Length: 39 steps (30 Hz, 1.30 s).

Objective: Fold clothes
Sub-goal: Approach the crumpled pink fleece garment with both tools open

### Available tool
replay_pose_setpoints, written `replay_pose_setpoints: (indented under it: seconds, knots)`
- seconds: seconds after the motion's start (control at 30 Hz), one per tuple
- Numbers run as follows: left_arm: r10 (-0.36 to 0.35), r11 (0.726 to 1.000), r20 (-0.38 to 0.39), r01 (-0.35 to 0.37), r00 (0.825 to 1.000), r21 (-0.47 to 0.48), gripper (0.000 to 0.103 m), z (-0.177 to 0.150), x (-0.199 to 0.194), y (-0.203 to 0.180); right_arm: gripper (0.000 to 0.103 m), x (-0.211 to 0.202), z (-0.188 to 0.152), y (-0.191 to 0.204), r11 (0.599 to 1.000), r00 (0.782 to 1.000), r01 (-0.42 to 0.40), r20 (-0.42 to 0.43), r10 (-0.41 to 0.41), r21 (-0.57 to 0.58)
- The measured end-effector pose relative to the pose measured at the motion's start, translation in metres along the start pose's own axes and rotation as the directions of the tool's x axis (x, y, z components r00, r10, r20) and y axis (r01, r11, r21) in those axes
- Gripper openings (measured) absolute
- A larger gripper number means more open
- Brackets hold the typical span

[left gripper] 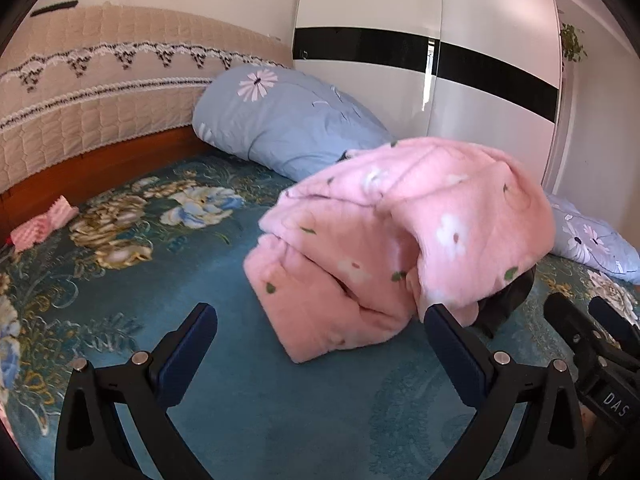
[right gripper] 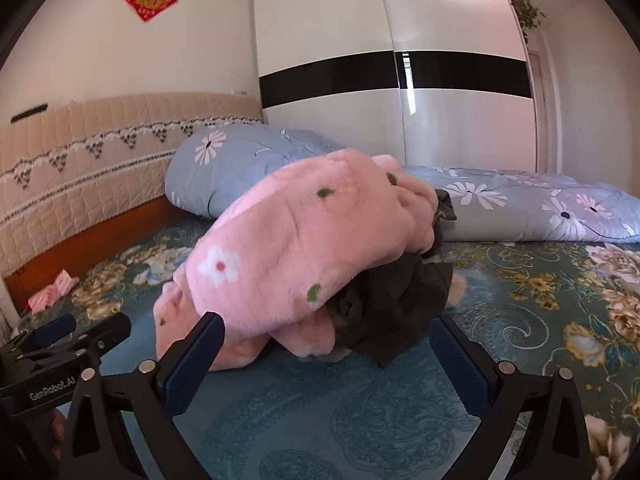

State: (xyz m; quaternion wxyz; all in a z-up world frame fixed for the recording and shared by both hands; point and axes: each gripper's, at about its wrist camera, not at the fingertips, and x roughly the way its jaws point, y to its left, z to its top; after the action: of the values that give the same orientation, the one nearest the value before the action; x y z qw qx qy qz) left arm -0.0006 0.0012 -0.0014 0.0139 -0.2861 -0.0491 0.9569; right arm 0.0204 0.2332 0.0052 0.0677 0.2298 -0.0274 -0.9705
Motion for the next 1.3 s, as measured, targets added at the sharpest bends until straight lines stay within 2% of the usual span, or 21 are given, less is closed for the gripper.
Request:
replay_pose_setpoints:
  seconds: [0.17, 0.27, 0.37, 0.43, 0.93, 1.3]
  knots:
    - [-0.005, 1.0, -0.027, 0.005, 1.0, 0.021, 0.103, -0.006, 0.009, -0.007, 0.103, 0.004, -0.006, -0.005, 1.0, 1.0, -0.003, 0.005, 0.002, 0.018]
    - [-0.007, 0.999, -0.043, 0.009, 0.999, 0.034, 0.103, -0.01, 0.015, -0.011, 0.103, 0.005, -0.01, 0.004, 1.0, 1.0, -0.001, 0.009, 0.001, -0.026]
    - [-0.01, 0.999, -0.059, 0.013, 0.998, 0.045, 0.103, -0.014, 0.02, -0.015, 0.103, 0.012, -0.009, 0.006, 1.0, 1.0, -0.012, -0.023, 0.012, -0.016]
    - [-0.031, 0.999, -0.069, 0.033, 0.997, 0.016, 0.103, -0.014, 0.025, -0.005, 0.103, 0.015, -0.011, 0.006, 0.999, 0.998, -0.028, -0.048, 0.026, -0.022]
    - [-0.015, 1.0, -0.199, 0.014, 0.98, -0.01, 0.103, -0.035, 0.051, -0.003, 0.103, 0.039, -0.028, 0.011, 0.999, 0.979, -0.035, -0.204, 0.03, -0.023]
    - [-0.034, 0.999, -0.205, 0.026, 0.978, -0.043, 0.103, -0.039, 0.051, 0.003, 0.103, 0.042, -0.029, 0.014, 0.999, 0.973, -0.043, -0.226, 0.036, -0.026]
